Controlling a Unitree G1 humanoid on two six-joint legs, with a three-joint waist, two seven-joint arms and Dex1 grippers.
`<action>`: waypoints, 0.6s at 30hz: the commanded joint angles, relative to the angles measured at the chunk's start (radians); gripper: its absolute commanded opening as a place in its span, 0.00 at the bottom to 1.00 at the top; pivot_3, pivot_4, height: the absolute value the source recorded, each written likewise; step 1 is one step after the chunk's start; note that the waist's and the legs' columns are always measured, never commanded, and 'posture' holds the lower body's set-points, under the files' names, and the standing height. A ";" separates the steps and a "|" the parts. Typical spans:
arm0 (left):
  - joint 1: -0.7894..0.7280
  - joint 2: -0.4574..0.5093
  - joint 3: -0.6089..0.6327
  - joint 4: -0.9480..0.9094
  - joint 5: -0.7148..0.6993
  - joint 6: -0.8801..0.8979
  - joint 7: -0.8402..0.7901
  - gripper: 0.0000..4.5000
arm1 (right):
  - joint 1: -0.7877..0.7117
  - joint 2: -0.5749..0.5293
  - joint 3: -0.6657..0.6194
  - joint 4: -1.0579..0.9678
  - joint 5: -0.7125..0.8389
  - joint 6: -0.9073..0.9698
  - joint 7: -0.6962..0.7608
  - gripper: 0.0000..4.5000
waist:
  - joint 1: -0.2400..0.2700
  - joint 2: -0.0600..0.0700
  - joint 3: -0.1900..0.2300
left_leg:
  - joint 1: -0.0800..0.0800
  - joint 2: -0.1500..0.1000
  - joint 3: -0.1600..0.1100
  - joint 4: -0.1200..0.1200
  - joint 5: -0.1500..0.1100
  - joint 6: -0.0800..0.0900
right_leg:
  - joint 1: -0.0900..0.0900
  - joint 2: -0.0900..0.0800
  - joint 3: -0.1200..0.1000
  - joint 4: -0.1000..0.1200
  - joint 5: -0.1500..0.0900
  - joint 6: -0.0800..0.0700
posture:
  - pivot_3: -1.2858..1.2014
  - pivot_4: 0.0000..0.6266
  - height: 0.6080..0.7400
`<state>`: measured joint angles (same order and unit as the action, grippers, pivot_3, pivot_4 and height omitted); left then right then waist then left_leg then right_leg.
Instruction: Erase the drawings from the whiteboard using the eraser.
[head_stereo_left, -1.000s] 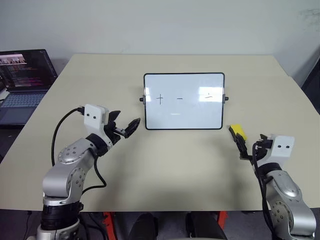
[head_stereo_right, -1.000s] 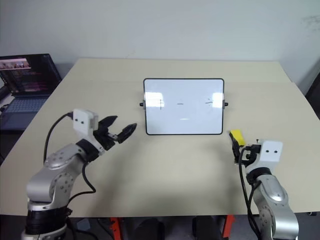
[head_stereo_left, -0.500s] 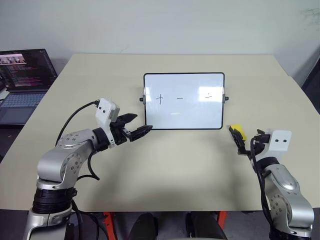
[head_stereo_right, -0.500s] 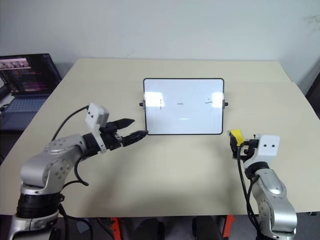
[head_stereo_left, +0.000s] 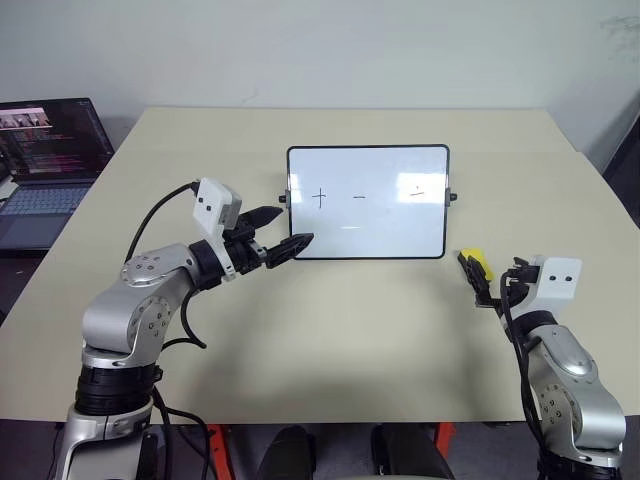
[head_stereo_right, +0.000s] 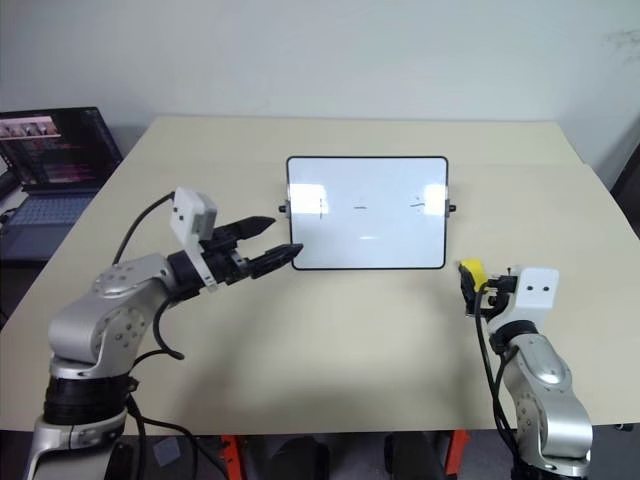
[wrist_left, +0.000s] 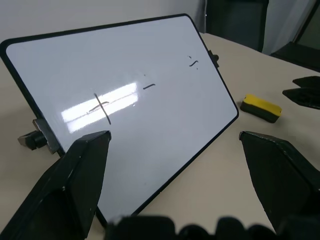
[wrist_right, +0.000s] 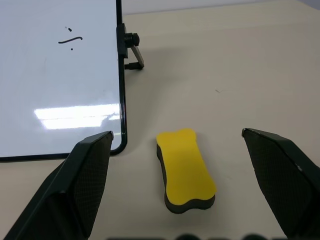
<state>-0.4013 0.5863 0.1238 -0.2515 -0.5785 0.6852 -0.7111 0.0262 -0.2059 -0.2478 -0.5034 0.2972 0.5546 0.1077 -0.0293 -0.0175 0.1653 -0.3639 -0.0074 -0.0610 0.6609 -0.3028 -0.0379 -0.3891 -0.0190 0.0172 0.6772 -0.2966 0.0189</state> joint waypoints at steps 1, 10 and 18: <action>-0.014 0.002 0.019 -0.006 0.000 -0.027 0.001 1.00 | -0.016 -0.003 -0.004 -0.017 0.005 -0.022 0.001 0.99 | 0.000 0.000 0.000 | 0.000 0.000 0.000 0.000 0.000 0.000 | 0.000 0.000 0.000 0.000 0.000 0.000 | 0.52 0.24 1.00; -0.016 0.003 0.016 -0.002 0.003 -0.033 -0.004 1.00 | -0.021 -0.016 -0.017 -0.006 0.006 -0.021 0.009 0.99 | 0.000 0.000 0.000 | 0.000 0.000 0.000 0.000 0.000 0.000 | 0.000 0.000 0.000 0.000 0.000 0.000 | 0.52 0.24 1.00; -0.022 0.009 0.013 0.018 0.013 -0.059 -0.016 1.00 | -0.017 -0.013 -0.012 -0.008 0.006 -0.026 0.005 0.99 | 0.000 0.000 0.000 | 0.000 0.000 0.000 0.000 0.000 0.000 | 0.000 0.000 0.000 0.000 0.000 0.000 | 0.52 0.24 1.00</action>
<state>-0.4012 0.5868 0.1229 -0.2235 -0.5697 0.6576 -0.7171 0.0189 -0.2158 -0.2515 -0.4942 0.2973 0.5533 0.1090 -0.0290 -0.0175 0.1653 -0.3639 -0.0074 -0.0611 0.6611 -0.3028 -0.0379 -0.3891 -0.0191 0.0170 0.6774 -0.2966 0.0189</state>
